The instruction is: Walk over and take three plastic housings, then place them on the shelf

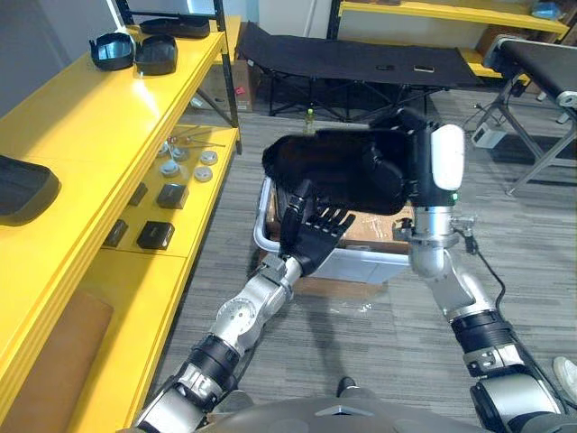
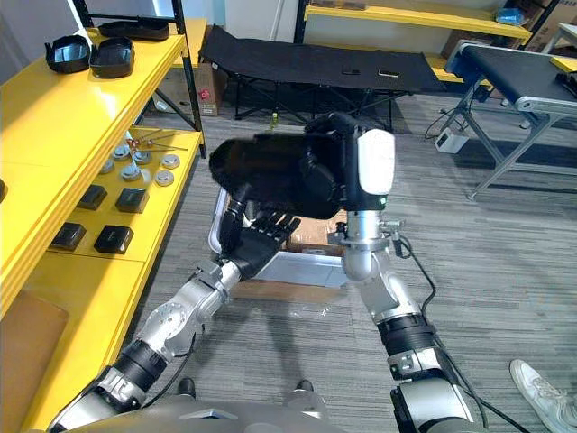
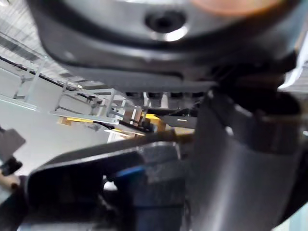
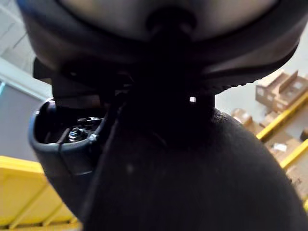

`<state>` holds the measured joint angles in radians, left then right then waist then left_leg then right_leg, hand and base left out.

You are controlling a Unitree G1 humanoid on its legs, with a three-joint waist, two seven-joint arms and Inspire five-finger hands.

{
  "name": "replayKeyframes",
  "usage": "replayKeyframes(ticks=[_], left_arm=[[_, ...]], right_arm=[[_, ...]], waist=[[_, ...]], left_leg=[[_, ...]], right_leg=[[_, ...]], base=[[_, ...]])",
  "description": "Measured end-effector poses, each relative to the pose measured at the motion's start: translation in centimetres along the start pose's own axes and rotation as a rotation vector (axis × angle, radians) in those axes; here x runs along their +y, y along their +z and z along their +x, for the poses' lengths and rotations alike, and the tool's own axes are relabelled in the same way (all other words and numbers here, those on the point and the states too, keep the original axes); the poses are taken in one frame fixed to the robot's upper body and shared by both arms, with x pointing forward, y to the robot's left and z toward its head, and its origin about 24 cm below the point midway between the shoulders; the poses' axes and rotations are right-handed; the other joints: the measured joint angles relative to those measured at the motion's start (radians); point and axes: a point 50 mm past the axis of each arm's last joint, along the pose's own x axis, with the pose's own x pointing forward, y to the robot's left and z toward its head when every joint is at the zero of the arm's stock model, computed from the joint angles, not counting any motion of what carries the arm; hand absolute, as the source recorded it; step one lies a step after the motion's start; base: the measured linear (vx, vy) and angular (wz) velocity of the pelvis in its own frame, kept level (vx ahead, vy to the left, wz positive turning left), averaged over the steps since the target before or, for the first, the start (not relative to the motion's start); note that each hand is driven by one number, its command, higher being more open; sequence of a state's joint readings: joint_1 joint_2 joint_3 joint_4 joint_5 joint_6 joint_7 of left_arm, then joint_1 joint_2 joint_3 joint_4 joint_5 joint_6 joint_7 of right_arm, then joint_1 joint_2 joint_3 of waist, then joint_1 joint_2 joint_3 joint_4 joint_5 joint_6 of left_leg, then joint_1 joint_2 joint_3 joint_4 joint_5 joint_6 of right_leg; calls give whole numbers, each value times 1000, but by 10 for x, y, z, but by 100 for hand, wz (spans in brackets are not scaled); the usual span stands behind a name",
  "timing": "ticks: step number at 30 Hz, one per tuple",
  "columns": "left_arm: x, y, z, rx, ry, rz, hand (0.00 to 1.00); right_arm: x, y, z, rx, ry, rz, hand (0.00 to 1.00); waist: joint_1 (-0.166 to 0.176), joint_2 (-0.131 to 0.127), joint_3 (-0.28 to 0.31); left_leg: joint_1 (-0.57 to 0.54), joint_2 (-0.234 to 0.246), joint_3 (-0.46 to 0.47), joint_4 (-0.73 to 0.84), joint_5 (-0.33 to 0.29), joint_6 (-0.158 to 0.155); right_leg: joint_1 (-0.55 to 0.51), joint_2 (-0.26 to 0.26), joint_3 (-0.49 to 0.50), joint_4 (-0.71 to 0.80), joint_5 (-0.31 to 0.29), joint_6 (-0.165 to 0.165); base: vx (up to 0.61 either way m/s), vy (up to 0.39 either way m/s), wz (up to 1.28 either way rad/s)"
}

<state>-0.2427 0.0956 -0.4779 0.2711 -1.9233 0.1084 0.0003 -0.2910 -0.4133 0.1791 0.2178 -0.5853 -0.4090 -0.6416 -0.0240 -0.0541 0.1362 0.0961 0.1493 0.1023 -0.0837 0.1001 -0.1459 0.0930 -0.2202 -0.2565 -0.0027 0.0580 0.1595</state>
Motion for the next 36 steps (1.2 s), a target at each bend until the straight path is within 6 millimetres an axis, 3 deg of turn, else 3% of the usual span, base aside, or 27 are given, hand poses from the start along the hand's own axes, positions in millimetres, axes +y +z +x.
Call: replayKeyframes(ticks=[6, 7, 23, 30, 31, 36], left_arm=[[-4, 3, 3, -71, -28, -31, 100], [-4, 5, 3, -84, -30, -46, 0], [-3, 11, 2, -182, -2, -61, 0], [-4, 10, 3, -226, -35, -63, 0], [-4, 9, 3, -227, -39, -62, 0], [-4, 11, 3, -253, -68, -57, 0]], right_arm=[[9, 5, -5, 16, 7, 37, 0], [10, 5, -5, 16, 12, 39, 0], [30, 21, -18, 30, 45, 146, 0], [36, 30, -18, 29, 36, 190, 0], [36, 30, -19, 29, 35, 190, 100], [38, 33, -27, 24, 45, 210, 100]], waist=[[-4, 7, -4], [-4, 8, -4], [-4, 8, -10], [16, 5, -11], [18, 4, -11], [19, -5, -16]], left_leg=[[2, 0, 0, 0, 0, 0], [3, 0, 0, 0, 0, 0], [15, 0, 4, 0, -12, -1], [15, -1, 4, 0, -16, -1], [15, -1, 4, 0, -16, -1], [15, 0, 3, 0, -16, -1]], right_leg=[[1, 0, 1, 0, 0, 0], [3, 0, 1, 0, 0, 0], [20, 2, 1, -20, 0, 0], [21, 2, 1, -20, 0, 0], [21, 2, 1, -20, -1, 0], [21, 2, -1, -21, -2, 0]], base=[[0, 0, 0], [0, 0, 0], [0, 0, 0], [0, 0, 0], [0, 0, 0], [0, 0, 0]])
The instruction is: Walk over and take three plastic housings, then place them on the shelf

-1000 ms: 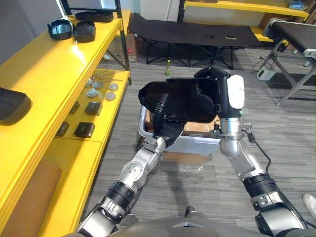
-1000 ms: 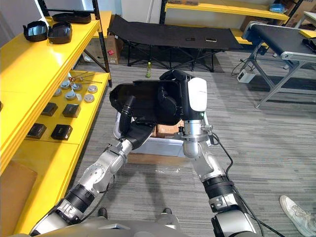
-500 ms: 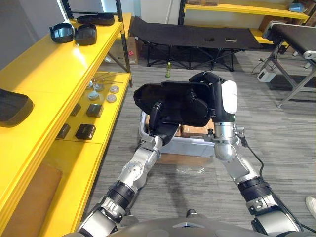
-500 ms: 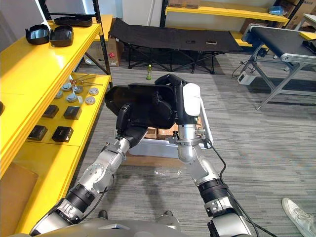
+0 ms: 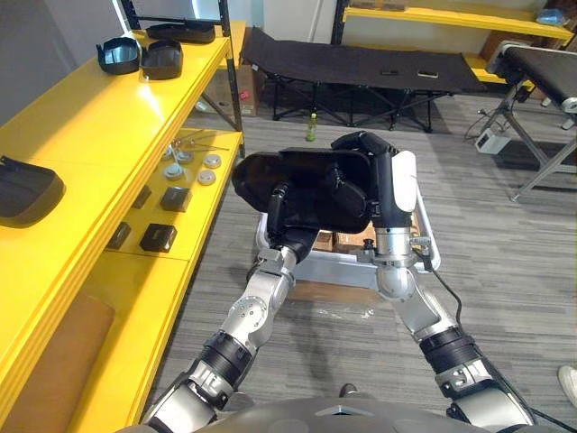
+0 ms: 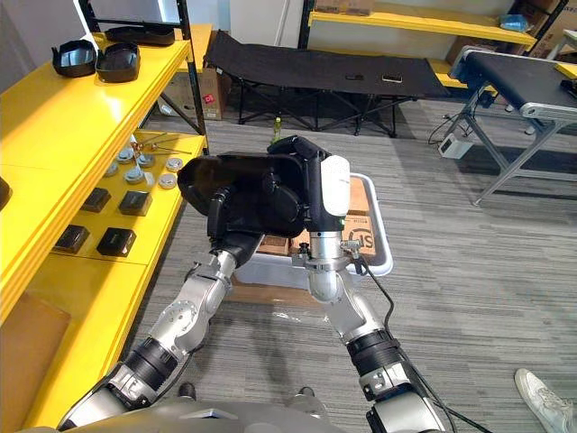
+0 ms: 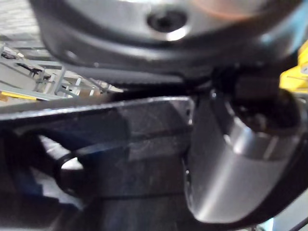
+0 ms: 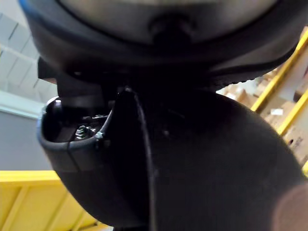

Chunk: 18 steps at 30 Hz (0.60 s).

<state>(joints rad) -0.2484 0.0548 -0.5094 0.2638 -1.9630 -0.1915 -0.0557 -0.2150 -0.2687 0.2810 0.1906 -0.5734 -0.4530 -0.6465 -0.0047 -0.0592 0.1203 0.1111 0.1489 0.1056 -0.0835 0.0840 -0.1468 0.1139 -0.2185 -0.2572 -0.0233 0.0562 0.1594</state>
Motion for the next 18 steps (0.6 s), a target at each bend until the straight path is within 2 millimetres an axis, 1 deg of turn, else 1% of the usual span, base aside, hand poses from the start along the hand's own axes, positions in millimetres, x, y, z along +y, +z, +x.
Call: replayKeyframes(ticks=[4, 6, 8, 10, 14, 16, 17, 18], left_arm=[[1, 4, -1, -33, 5, 4, 0], [1, 6, -1, -52, 1, 17, 0], [-1, 8, -1, -67, -13, 67, 0], [-5, 9, -1, -71, -29, 122, 0], [-24, 7, -1, -104, -44, 299, 0], [-36, 6, -1, -136, -48, 448, 0], [-38, 6, -1, -151, -44, 495, 0], [-41, 5, -1, -181, -38, 586, 0]], right_arm=[[1, -3, -14, 53, 24, 43, 100], [2, -5, -20, 77, 36, 52, 100], [3, -8, -28, 130, 30, 95, 100], [3, -10, -30, 164, 15, 122, 100], [3, -10, -28, 239, -48, 198, 100], [-2, -13, -28, 292, -78, 199, 100], [-3, -15, -28, 306, -81, 202, 100], [-4, -17, -28, 330, -88, 218, 100]], waist=[[1, -15, -8], [2, -16, -9], [2, -16, -9], [3, -16, -9], [-2, -16, -9], [-2, -16, -9], [-2, -16, -9], [-3, -16, -9]], left_leg=[[-3, 0, -2, 0, 0, 0], [-4, -1, -3, 0, 0, 0], [-5, -1, -5, 0, 0, 0], [-5, -1, -6, 0, 0, 0], [-6, -1, -3, 0, 0, 0], [-6, -1, -3, 0, 0, 0], [-6, -1, -3, 0, 0, 0], [-6, -2, -2, 0, 0, 0]], right_leg=[[-1, -1, -4, 0, -1, 0], [-1, -1, -5, 0, -1, 0], [-1, -2, -6, 1, -1, 0], [-1, -2, -7, 1, -1, 0], [-5, -1, -7, 3, -2, -1], [-5, -1, -7, 3, -2, -1], [-6, -1, -7, 3, -2, -1], [-6, -1, -7, 3, -2, -1]], base=[[0, 0, 0], [0, 0, 0], [0, 0, 0], [0, 0, 0], [0, 0, 0], [0, 0, 0], [0, 0, 0], [0, 0, 0]])
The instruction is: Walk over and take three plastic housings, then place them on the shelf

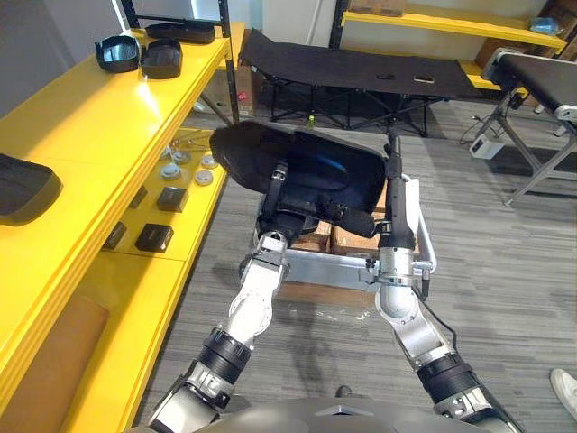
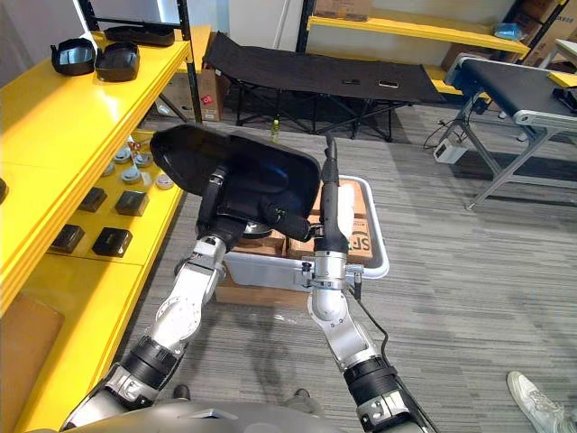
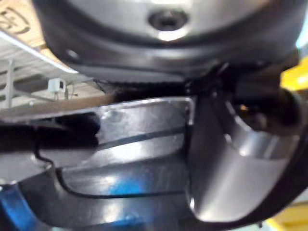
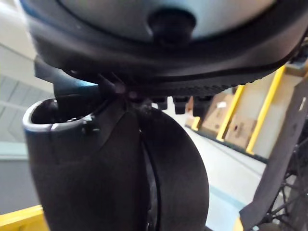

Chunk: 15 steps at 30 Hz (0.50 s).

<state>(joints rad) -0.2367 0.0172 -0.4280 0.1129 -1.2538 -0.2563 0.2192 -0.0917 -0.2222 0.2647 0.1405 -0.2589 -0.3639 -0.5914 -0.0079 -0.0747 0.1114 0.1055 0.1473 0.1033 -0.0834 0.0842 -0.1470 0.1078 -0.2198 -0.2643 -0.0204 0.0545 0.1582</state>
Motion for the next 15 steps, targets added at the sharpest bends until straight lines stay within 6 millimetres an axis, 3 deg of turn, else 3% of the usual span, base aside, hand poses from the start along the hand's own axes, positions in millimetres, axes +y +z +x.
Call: replayKeyframes(ticks=[4, 8, 15], left_arm=[[0, 12, 1, -136, 92, 465, 0], [17, 33, -3, -257, 286, 762, 0], [42, 75, -15, -460, 566, 1031, 0]], right_arm=[[-9, -8, -1, 128, -99, 69, 100], [-25, -12, -13, 197, -177, 96, 100], [-31, -32, -40, 393, -261, 120, 100]], waist=[[-18, 7, -3], [-31, 20, -11], [-37, 44, -23]], left_leg=[[0, 0, 0, 0, 0, 0], [0, 0, 6, 0, -2, -1], [-12, 0, 11, 0, -3, -1]], right_leg=[[0, 0, 0, 0, 0, 0], [-5, 0, 4, -2, 0, 0], [-19, 0, 9, -4, 1, -1]], base=[[0, 0, 0], [0, 0, -4], [-2, 0, -2]])
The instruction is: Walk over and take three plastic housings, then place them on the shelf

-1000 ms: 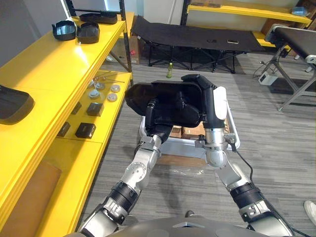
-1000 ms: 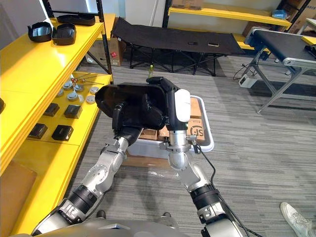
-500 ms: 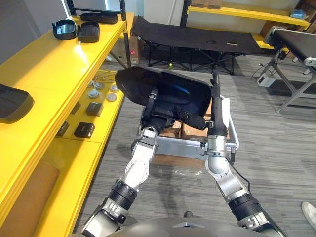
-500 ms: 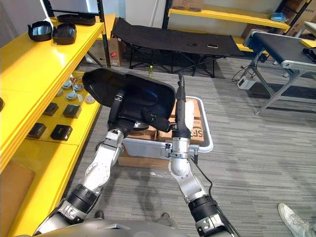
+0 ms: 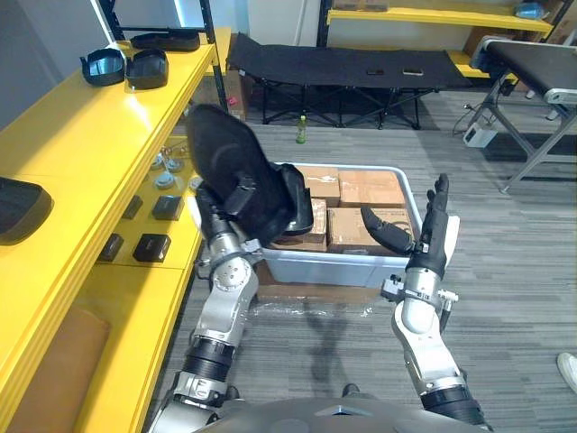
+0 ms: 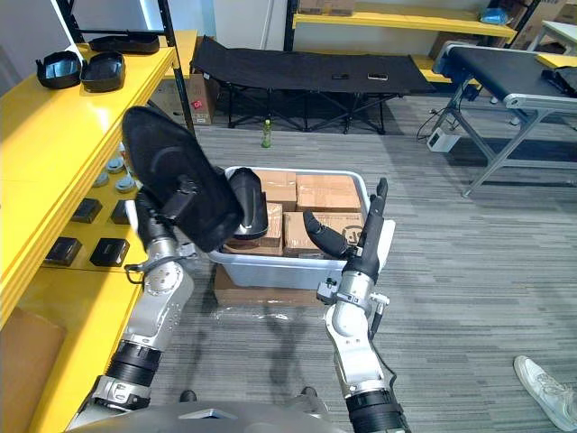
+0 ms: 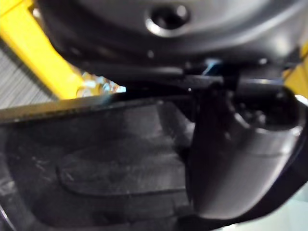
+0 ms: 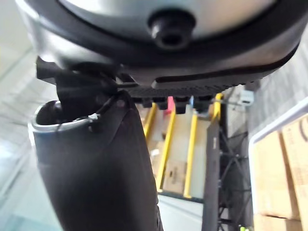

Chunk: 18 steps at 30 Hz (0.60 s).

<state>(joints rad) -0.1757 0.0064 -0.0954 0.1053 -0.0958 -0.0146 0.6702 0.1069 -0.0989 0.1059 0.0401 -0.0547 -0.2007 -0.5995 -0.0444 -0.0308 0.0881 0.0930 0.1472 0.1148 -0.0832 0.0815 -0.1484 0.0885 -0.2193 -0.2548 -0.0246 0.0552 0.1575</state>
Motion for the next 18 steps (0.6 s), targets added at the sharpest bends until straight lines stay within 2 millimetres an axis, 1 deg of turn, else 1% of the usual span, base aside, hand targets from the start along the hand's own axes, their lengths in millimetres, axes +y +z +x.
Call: replayKeyframes(ticks=[2, 4, 6, 9, 14, 16, 18], left_arm=[[9, 4, 5, -33, 47, 28, 0], [17, 13, 9, -78, 87, 45, 0], [24, 18, 9, -109, 98, 49, 0], [33, 19, 8, -131, 69, 48, 0], [44, 24, -9, -193, -62, 2, 0], [50, 27, -20, -224, -135, -1, 0], [52, 28, -24, -237, -177, -13, 0]], right_arm=[[-4, -6, -4, 45, -31, 21, 100], [-9, -11, -7, 75, -62, 18, 100], [-11, -12, -7, 86, -62, 28, 100], [-16, -14, -6, 94, -35, 55, 100], [-16, -14, -10, 77, 55, 89, 100], [-15, -13, -10, 62, 88, 104, 100], [-15, -11, -10, 42, 99, 108, 100]], waist=[[1, 4, -2], [1, 7, -4], [-2, 8, -5], [-10, 14, -7], [-12, 20, -7], [-6, 26, -10], [6, 33, -13]], left_leg=[[0, 0, 0, 0, 0, 0], [-1, 0, 0, 0, -1, -1], [-1, 0, 0, 0, -3, -1], [-2, -1, 0, 0, -5, -1], [-14, -1, -7, 0, -7, -2], [-15, -1, -11, 0, -8, -2], [-15, -2, -12, 0, -9, -2]], right_leg=[[0, 0, 0, 0, 0, 0], [0, 0, 0, -2, 0, 0], [0, 0, 0, -6, 0, 0], [0, 0, -3, -14, 0, 1], [0, 0, -10, -16, 0, 1], [3, 0, -15, -16, 0, 1], [4, 0, -16, -16, 0, 1]], base=[[0, 0, 0], [0, 0, 0], [0, 0, 0], [0, 0, 0], [13, 1, 4], [12, 1, 7], [1, 1, 2]])
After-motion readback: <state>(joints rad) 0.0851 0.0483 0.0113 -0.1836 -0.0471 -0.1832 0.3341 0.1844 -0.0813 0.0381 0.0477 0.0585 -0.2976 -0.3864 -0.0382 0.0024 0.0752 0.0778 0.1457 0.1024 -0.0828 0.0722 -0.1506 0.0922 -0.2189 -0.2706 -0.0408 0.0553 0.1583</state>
